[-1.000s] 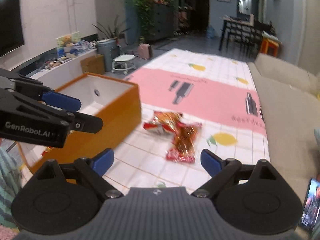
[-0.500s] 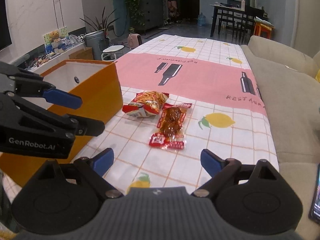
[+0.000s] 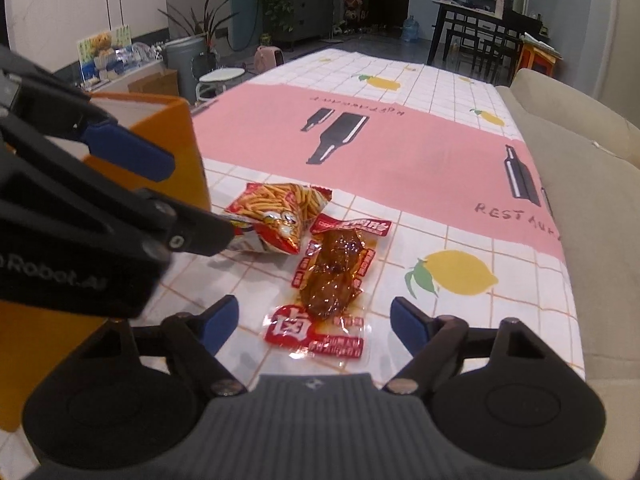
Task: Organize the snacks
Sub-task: 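Move both tools back to the last two snack packets on the table, then grasp the red MIMI bag with the left tool while the right grasps the duck-neck packet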
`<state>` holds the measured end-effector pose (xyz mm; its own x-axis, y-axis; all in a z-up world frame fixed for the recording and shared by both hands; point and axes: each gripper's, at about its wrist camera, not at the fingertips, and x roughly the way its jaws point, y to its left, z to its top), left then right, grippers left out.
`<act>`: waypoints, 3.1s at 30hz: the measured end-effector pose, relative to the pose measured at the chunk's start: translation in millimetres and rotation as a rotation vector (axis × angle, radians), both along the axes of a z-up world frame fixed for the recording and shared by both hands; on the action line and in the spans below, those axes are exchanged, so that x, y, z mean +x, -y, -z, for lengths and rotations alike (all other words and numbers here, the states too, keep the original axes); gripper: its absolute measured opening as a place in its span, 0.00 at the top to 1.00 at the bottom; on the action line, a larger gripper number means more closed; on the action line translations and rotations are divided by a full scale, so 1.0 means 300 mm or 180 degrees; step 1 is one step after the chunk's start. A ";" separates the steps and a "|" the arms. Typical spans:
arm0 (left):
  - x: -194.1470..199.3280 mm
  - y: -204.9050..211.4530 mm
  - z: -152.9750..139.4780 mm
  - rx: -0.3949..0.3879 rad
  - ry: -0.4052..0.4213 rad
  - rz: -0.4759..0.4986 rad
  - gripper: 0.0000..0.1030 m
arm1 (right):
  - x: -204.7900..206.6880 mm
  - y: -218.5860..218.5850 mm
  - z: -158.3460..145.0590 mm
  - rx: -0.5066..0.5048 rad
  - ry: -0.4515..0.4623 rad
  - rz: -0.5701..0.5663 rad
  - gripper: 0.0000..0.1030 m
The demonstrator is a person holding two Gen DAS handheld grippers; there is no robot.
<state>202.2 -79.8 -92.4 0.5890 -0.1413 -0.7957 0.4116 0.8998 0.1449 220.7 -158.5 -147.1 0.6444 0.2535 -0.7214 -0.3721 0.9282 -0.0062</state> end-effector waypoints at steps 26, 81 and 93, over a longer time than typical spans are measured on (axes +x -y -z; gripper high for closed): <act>0.183 0.013 0.140 -0.0224 -0.0559 -0.0737 0.52 | 0.080 0.060 0.065 0.0201 -0.0416 0.0249 0.61; -0.051 -0.084 0.184 -0.0718 -0.0689 -0.1351 0.49 | -0.079 0.136 0.079 0.0179 -0.0219 0.0483 0.65; -0.135 -0.068 0.101 -0.0796 -0.0557 -0.1212 0.52 | -0.146 0.117 0.007 0.0111 -0.0222 0.0419 0.69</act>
<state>161.6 -59.4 -122.6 0.4964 -0.1414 -0.8565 0.0453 0.9895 -0.1370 176.8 -193.4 -149.1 0.6223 0.1957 -0.7579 -0.2455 0.9682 0.0484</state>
